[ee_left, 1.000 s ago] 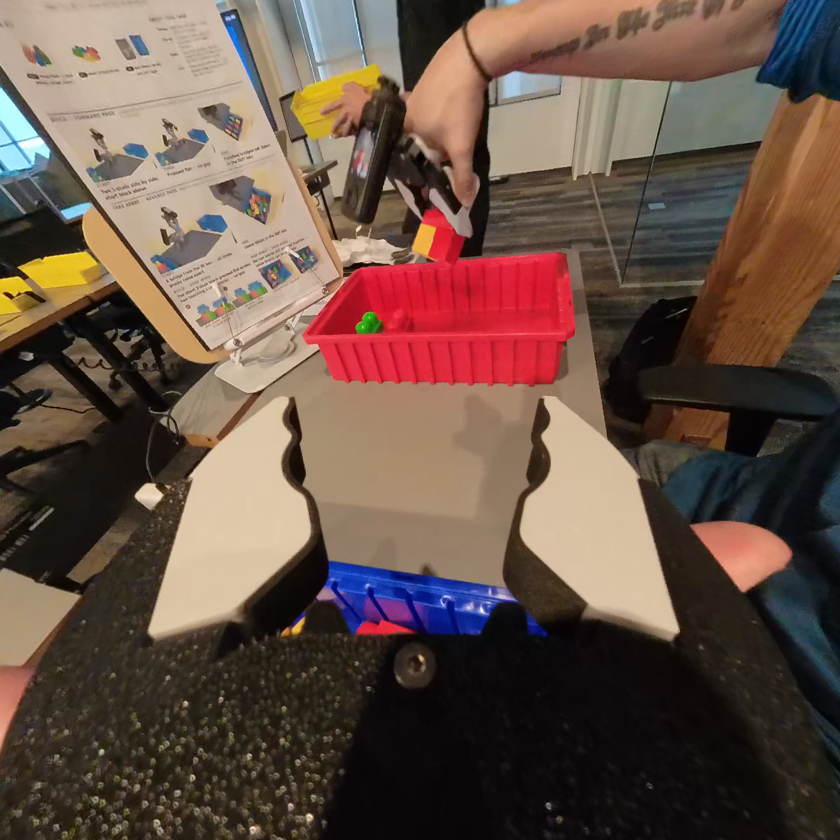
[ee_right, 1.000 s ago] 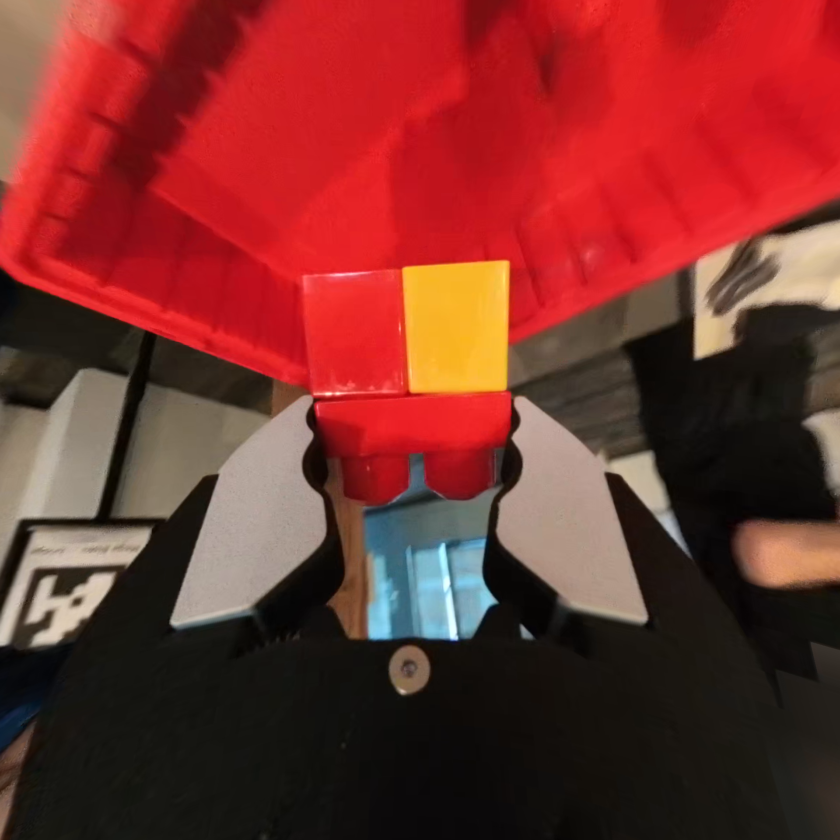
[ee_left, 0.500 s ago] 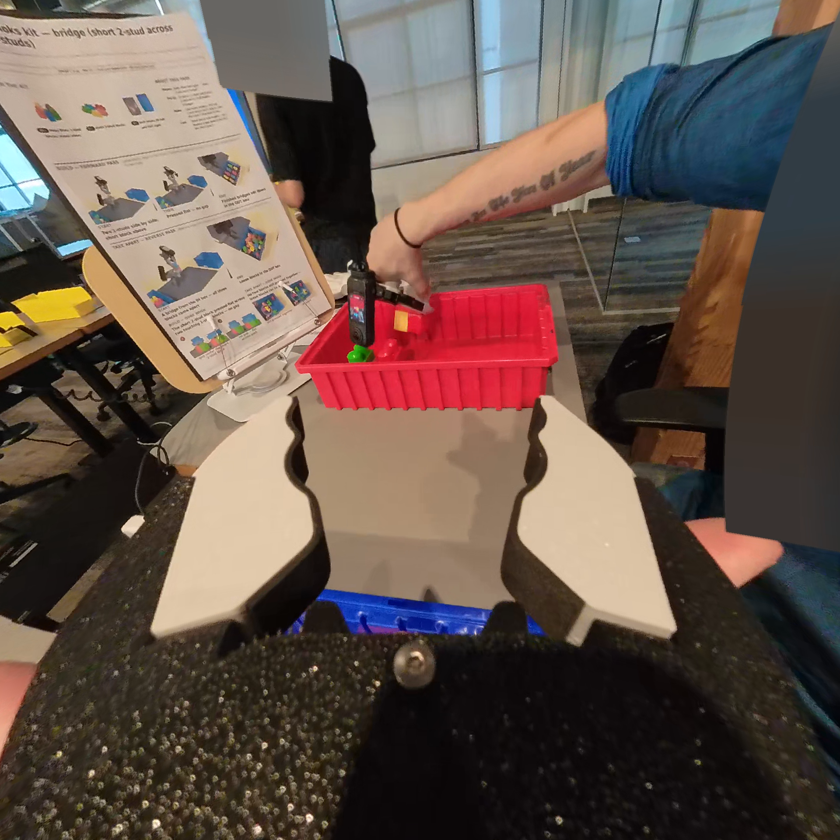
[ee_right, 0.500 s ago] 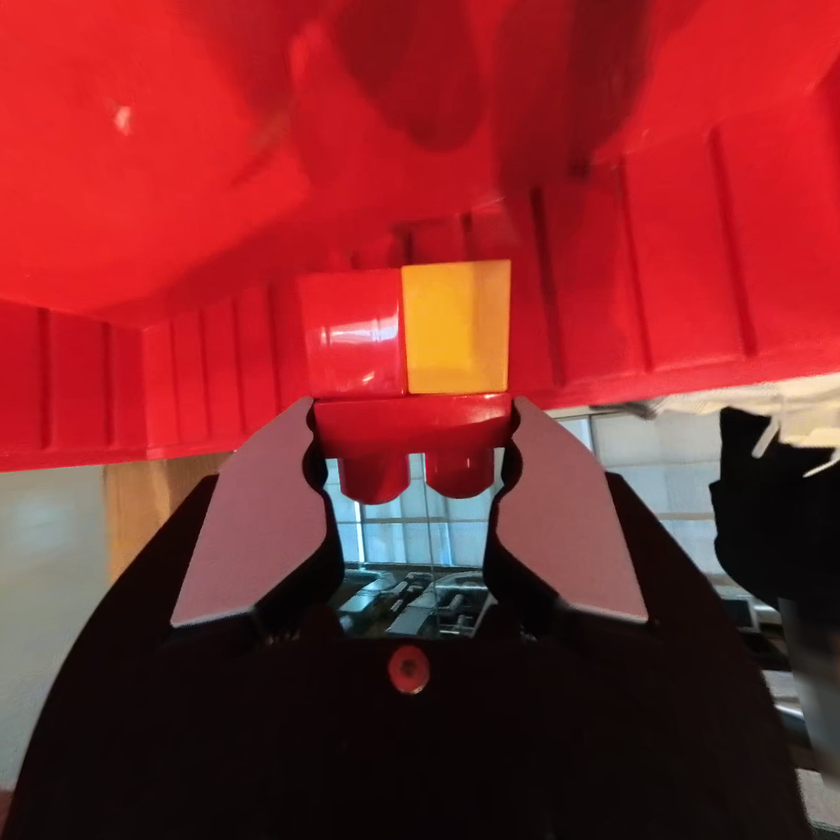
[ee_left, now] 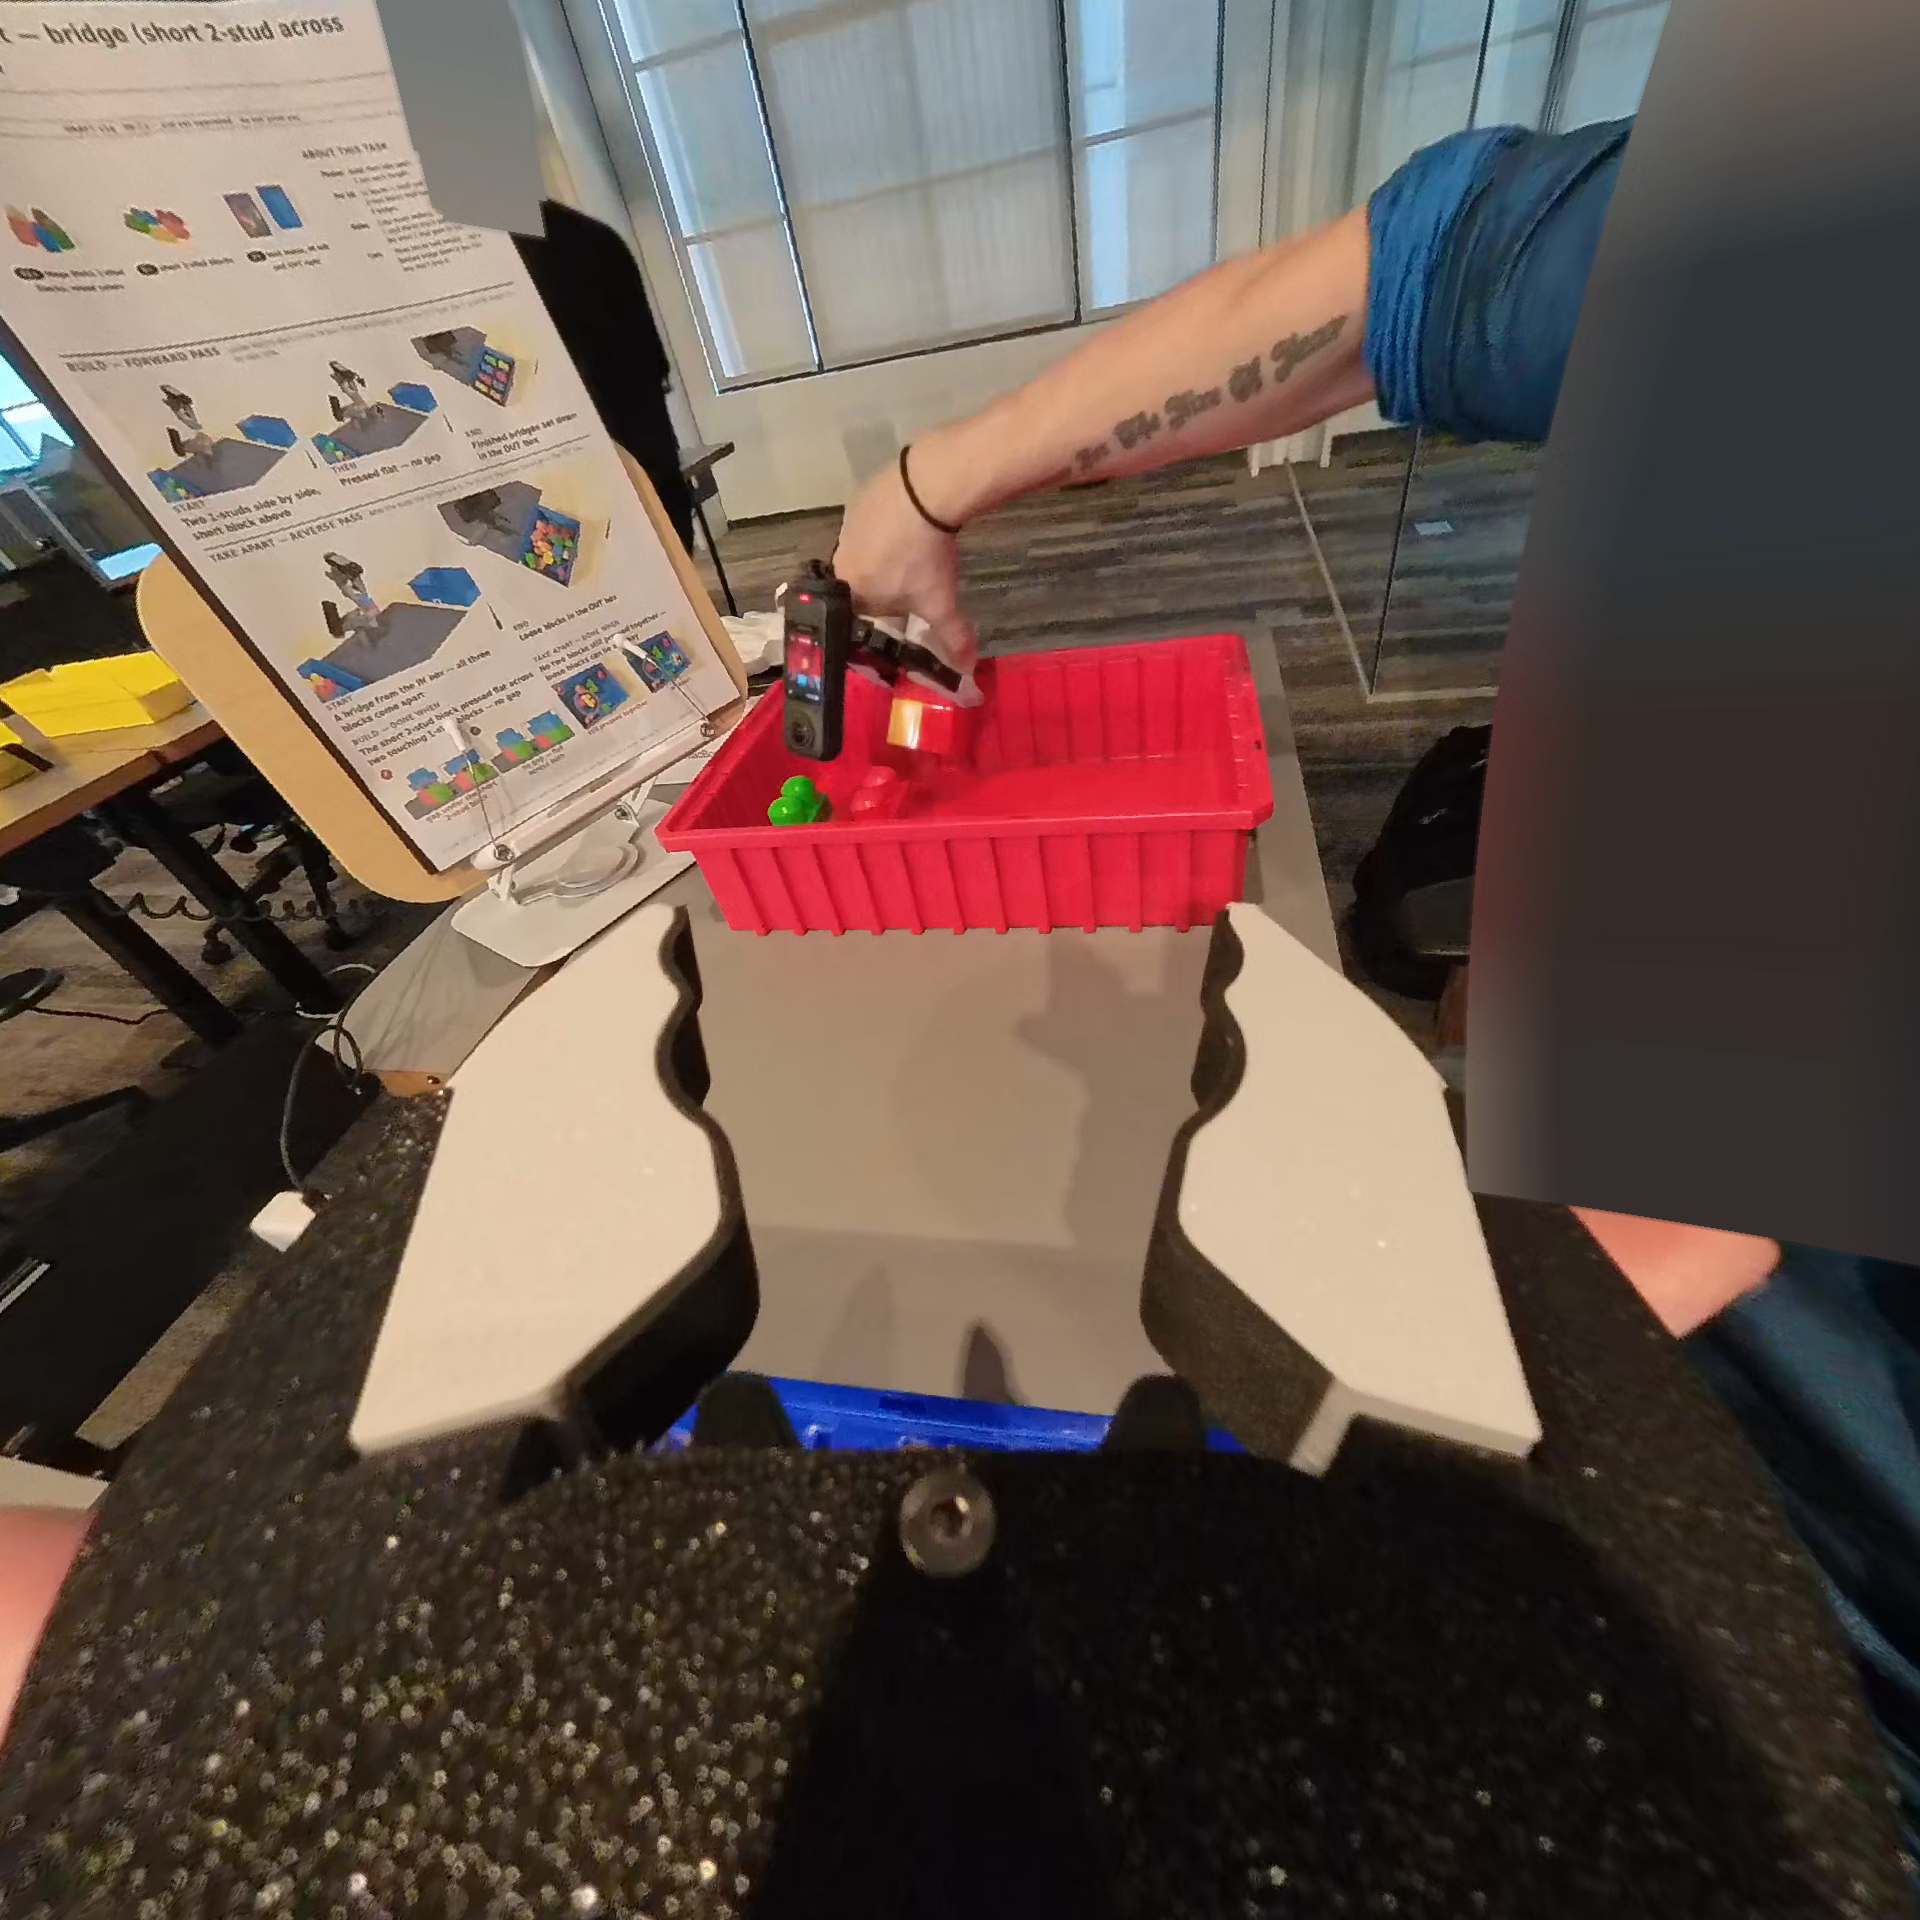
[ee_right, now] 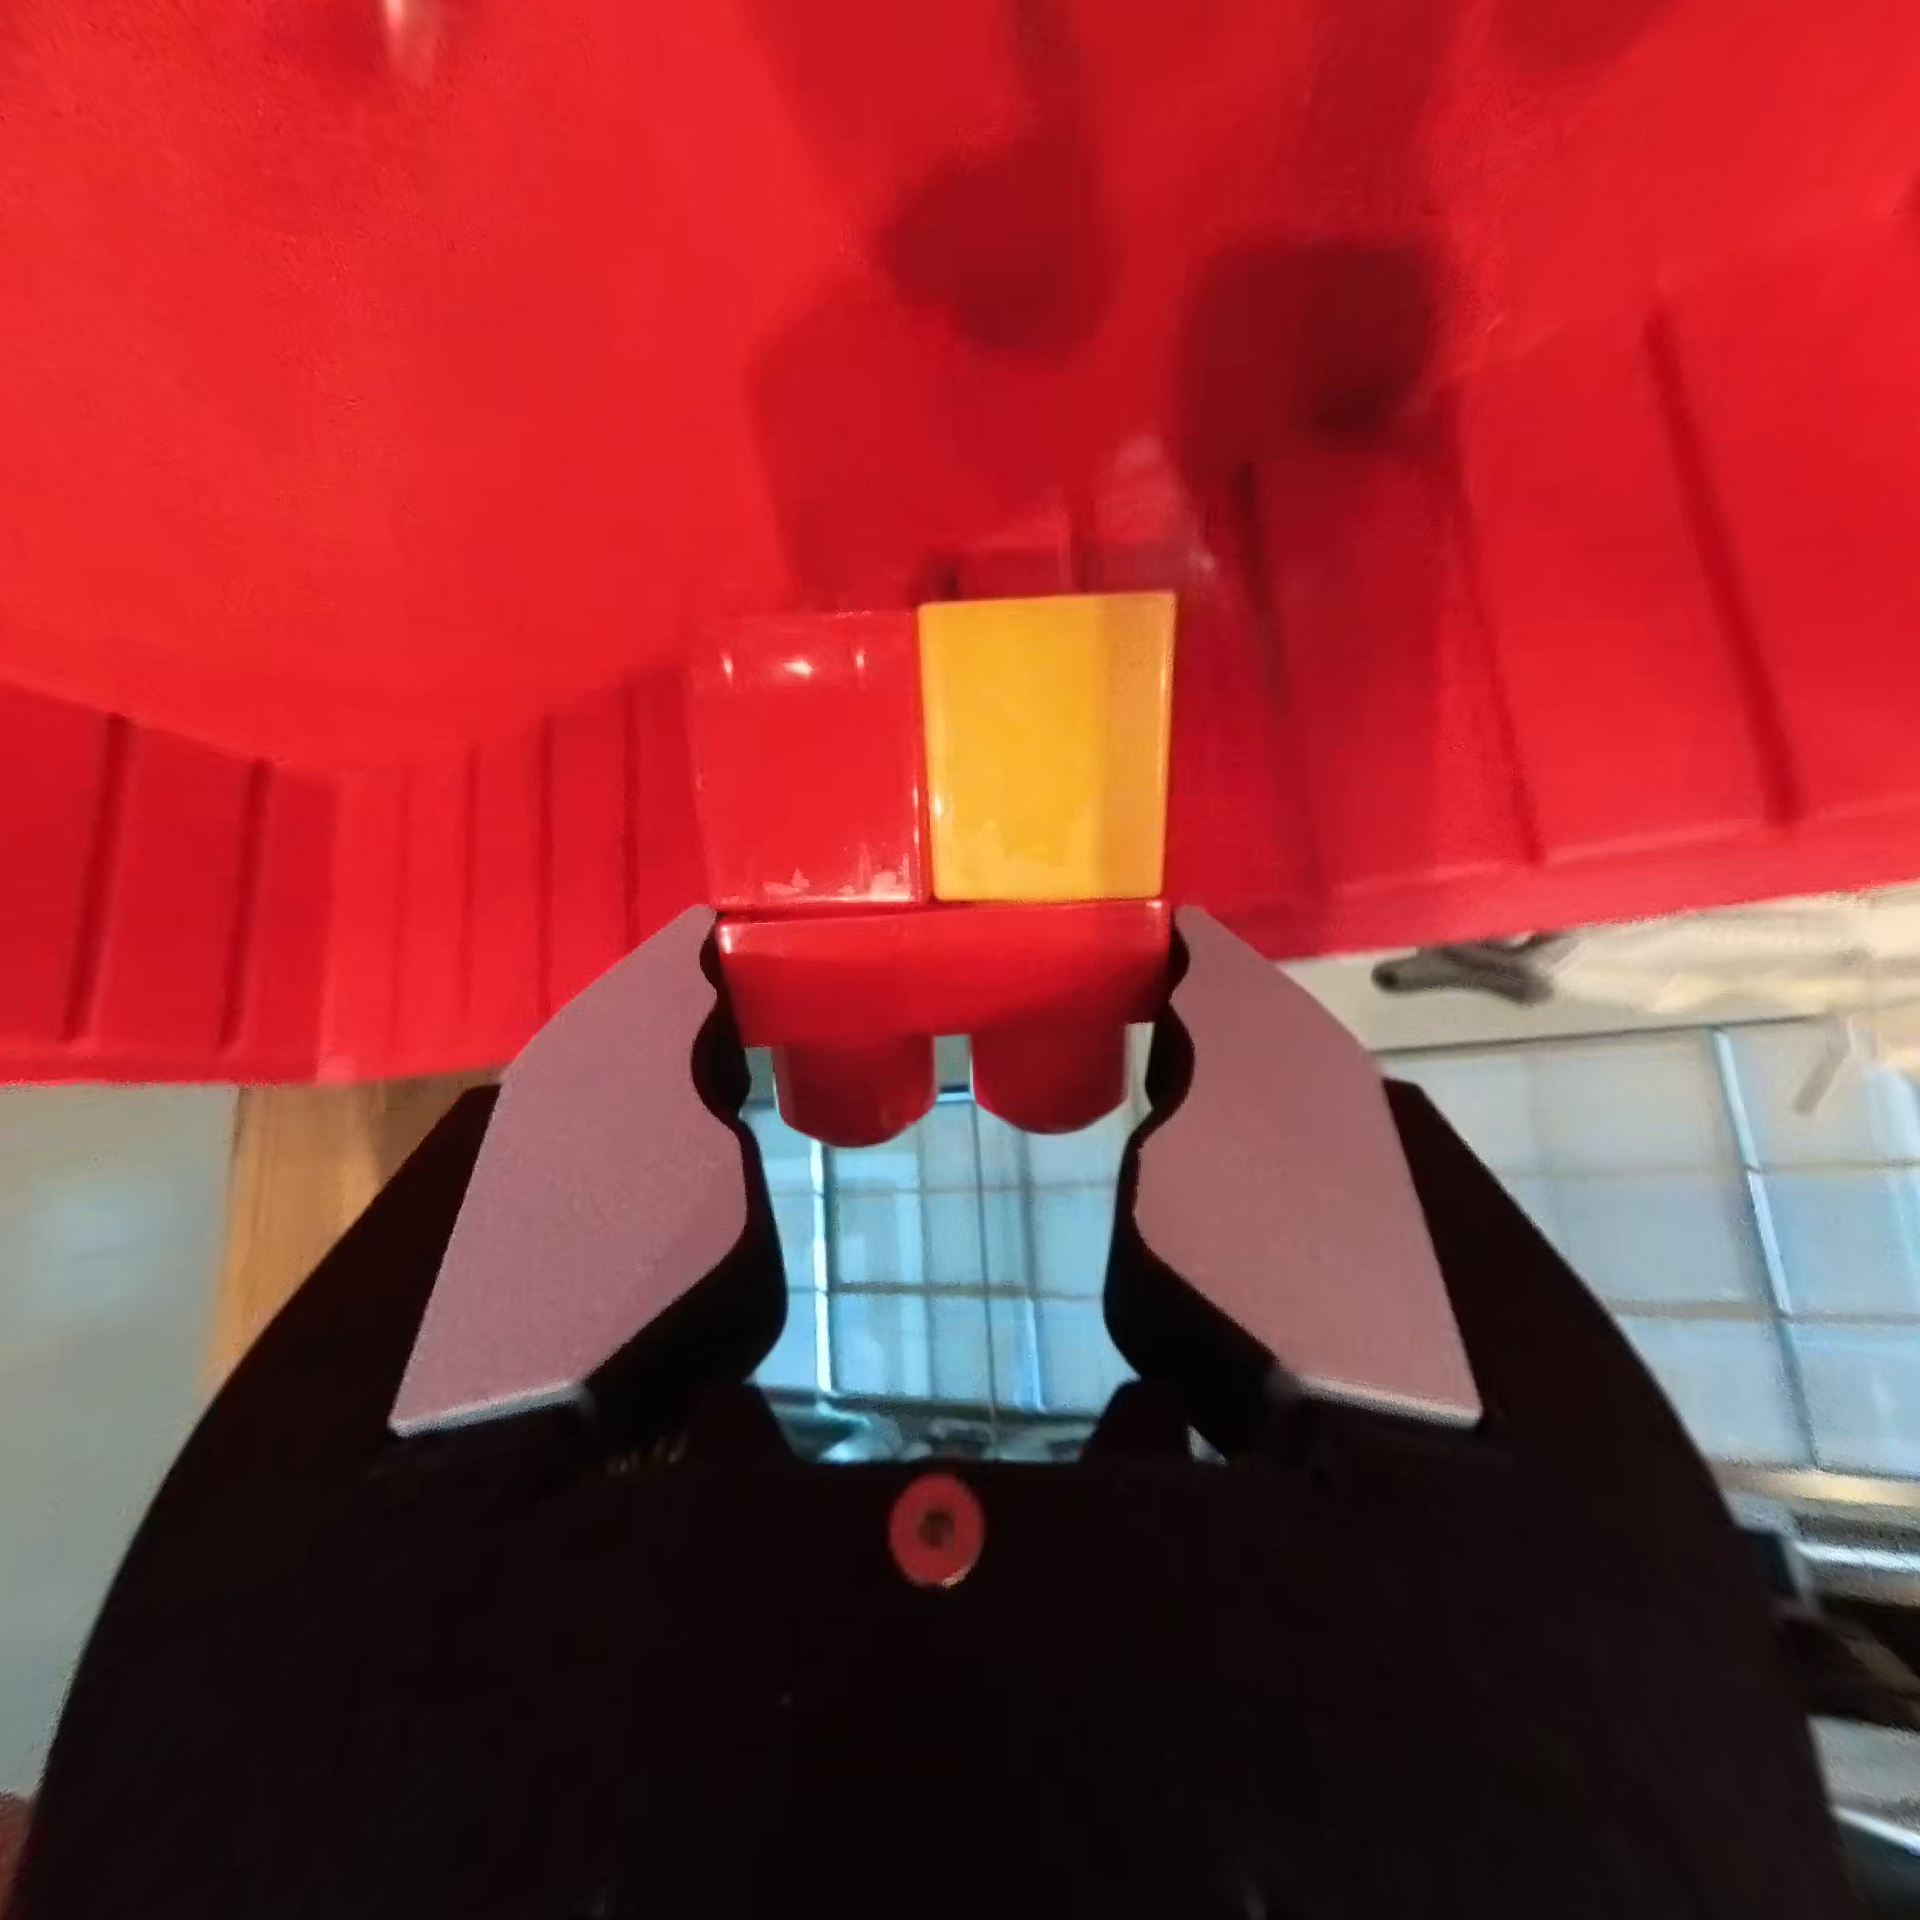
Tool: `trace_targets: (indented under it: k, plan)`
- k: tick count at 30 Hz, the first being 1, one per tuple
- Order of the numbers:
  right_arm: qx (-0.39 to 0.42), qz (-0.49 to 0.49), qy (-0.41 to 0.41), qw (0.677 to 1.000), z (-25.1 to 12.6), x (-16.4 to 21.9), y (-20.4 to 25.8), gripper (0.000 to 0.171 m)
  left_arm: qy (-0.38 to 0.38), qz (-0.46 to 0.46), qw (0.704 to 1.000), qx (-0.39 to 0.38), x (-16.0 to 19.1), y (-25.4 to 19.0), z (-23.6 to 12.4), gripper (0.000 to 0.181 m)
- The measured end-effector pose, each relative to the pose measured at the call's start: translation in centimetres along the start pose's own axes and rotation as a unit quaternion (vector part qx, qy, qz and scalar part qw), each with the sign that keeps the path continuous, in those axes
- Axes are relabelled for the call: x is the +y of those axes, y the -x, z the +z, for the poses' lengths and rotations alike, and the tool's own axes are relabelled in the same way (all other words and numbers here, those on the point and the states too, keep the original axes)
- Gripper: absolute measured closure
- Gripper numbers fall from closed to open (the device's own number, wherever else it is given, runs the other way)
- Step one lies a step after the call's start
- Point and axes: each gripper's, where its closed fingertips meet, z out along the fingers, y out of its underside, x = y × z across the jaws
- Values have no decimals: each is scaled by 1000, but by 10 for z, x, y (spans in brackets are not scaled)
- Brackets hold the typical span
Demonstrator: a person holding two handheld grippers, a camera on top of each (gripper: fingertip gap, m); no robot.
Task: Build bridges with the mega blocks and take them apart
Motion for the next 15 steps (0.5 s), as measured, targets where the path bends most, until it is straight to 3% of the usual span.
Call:
trace_targets:
  k: [4,9,15]
  plan:
    - [61,-62,29,996,-5,20,28,95,3,3,1000,2,0,-4,1,89]
    - [139,-139,71,978,1,18,70,95,-5,8,1000,8,-6,-12,-1,89]
    - [139,-156,108,972,25,11,90,95,-6,17,1000,15,-13,-24,0,90]
